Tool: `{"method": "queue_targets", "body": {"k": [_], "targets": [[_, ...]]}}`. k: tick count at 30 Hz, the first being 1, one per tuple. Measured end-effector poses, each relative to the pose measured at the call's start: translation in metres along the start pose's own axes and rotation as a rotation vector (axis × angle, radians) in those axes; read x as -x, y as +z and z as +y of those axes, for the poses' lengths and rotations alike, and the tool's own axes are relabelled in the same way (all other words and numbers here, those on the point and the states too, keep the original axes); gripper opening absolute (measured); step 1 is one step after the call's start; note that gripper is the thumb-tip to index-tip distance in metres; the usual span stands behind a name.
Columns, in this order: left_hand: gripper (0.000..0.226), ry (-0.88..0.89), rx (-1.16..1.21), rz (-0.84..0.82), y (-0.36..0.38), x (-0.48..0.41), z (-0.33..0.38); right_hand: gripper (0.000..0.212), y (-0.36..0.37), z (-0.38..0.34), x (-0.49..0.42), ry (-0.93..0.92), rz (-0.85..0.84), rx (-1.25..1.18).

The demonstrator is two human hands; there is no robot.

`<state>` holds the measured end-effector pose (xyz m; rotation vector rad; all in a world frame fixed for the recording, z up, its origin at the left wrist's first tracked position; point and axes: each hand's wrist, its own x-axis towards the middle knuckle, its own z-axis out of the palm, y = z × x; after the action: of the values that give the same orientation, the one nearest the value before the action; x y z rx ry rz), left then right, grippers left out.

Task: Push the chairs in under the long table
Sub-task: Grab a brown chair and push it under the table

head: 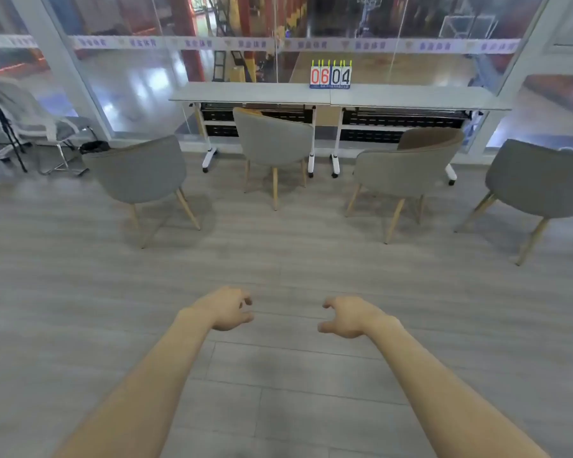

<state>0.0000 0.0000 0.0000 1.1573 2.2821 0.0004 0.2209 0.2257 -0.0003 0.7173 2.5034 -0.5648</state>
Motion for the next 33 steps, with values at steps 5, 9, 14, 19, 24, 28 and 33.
{"method": "queue_targets", "body": {"k": [5,9,14,19,24,28,33], "targets": [[0.053,-0.046,0.004,-0.006,-0.03,-0.036,-0.067,0.077,-0.021,-0.051,-0.07,-0.029,0.0,0.043],[0.051,-0.046,-0.038,0.001,-0.072,-0.078,-0.137,0.075,-0.046,-0.105,-0.142,-0.017,0.011,0.046],[0.05,-0.038,-0.078,0.02,-0.152,-0.123,-0.218,0.075,-0.092,-0.173,-0.215,-0.011,0.042,-0.003],[0.05,-0.045,-0.085,0.062,-0.217,-0.175,-0.282,0.073,-0.137,-0.219,-0.283,-0.017,0.082,0.004],[0.049,-0.052,-0.083,0.053,-0.259,-0.237,-0.334,0.072,-0.171,-0.246,-0.364,-0.032,0.076,0.01],[0.049,-0.071,-0.107,0.048,-0.294,-0.3,-0.383,0.07,-0.206,-0.268,-0.451,-0.066,0.065,0.032],[0.051,-0.145,-0.086,0.068,-0.346,-0.368,-0.449,0.069,-0.26,-0.315,-0.563,-0.164,0.046,0.062]]}}
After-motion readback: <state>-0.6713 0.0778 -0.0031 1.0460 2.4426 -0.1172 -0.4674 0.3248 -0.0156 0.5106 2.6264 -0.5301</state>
